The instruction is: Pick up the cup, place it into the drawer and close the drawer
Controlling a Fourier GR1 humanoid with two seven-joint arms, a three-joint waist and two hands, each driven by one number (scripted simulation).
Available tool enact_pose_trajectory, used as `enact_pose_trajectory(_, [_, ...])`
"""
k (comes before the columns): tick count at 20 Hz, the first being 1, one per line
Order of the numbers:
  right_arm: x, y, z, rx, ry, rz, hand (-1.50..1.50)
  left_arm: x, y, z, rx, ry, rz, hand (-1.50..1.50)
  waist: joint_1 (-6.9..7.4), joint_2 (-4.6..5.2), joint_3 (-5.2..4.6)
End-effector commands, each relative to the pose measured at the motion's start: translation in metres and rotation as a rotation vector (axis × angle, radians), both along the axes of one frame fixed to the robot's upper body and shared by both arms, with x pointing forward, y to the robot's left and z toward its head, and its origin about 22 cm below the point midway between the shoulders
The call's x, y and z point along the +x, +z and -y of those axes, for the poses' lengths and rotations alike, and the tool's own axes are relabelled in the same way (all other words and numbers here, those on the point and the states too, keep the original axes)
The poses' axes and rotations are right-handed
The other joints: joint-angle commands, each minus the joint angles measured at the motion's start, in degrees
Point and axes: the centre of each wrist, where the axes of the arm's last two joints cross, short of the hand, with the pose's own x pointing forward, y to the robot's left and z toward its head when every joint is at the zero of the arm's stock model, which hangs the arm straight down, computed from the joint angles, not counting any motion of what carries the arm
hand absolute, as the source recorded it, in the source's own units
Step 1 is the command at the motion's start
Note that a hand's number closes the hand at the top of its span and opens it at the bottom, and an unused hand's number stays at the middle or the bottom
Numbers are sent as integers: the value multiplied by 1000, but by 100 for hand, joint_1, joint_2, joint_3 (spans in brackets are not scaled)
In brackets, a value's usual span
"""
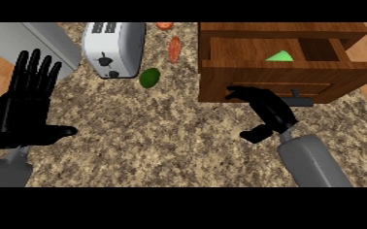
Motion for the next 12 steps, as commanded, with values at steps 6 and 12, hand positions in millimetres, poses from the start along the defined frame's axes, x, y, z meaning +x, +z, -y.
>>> enact_pose_trajectory(6, [50, -38, -7, 6, -31, -50, -150, -19, -17, -31, -19, -10, -2, -150, 38, 16, 2])
enact_pose_trajectory(12, [83, -22, 31, 62, -22, -90, -150, 1, -9, -15, -26, -23, 3, -150, 97, 68, 9])
